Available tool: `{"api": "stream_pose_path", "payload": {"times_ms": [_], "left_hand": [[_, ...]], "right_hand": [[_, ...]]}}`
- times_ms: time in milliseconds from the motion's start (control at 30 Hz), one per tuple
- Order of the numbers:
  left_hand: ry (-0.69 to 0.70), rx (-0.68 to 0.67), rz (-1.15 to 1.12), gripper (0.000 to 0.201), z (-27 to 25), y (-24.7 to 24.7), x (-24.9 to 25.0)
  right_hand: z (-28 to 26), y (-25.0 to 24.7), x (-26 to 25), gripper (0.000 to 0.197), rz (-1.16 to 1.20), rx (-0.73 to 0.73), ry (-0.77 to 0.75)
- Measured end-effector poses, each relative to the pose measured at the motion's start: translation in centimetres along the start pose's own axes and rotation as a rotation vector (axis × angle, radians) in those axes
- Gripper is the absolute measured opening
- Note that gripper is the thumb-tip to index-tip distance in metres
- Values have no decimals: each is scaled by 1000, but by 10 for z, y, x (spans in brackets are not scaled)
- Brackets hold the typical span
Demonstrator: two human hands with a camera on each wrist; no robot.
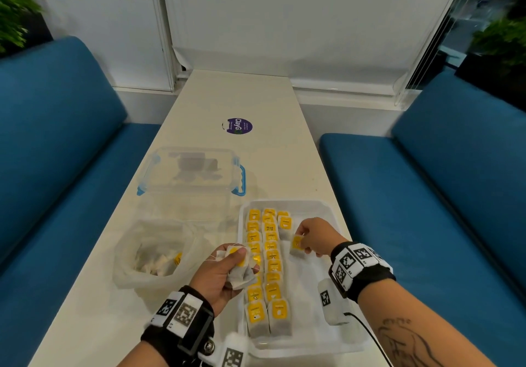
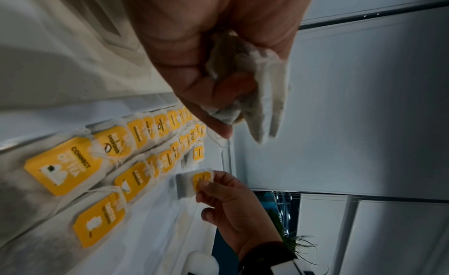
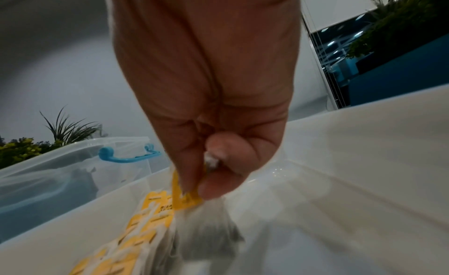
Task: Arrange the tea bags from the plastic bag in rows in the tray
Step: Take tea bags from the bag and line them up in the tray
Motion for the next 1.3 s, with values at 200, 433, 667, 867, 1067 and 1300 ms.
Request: {"api": "stream_pose_path", "payload": {"times_ms": [200, 433, 667, 867, 1067, 1300], "left_hand": [[-2, 27, 10, 8, 2, -2, 3], [-15, 47, 7, 6, 9, -5, 5], [-27, 42, -4, 7, 13, -6, 7], [-34, 45, 8, 8, 15, -5, 6], [-3, 3, 14, 6, 16, 3, 8], [36, -75, 12, 14, 15, 22, 6]], "right_hand": [[9, 12, -5, 15, -155, -136, 41], [35, 6, -14, 31, -69, 16, 1], [46, 12, -9, 26, 115, 38, 50], [48, 5, -6, 17, 250, 120, -25], [24, -34, -8, 21, 322, 302, -173], [-45, -12, -54, 16, 304, -9, -272]]}}
Point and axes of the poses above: each hand's wrist, its own z-axis towards the middle knuckle, its own y-axis out of the palm, x = y × z, the point moved 7 cm from there along z, towards the middle knuckle, and after that the axes turned 15 degrees about z, right-handed, at the moved point
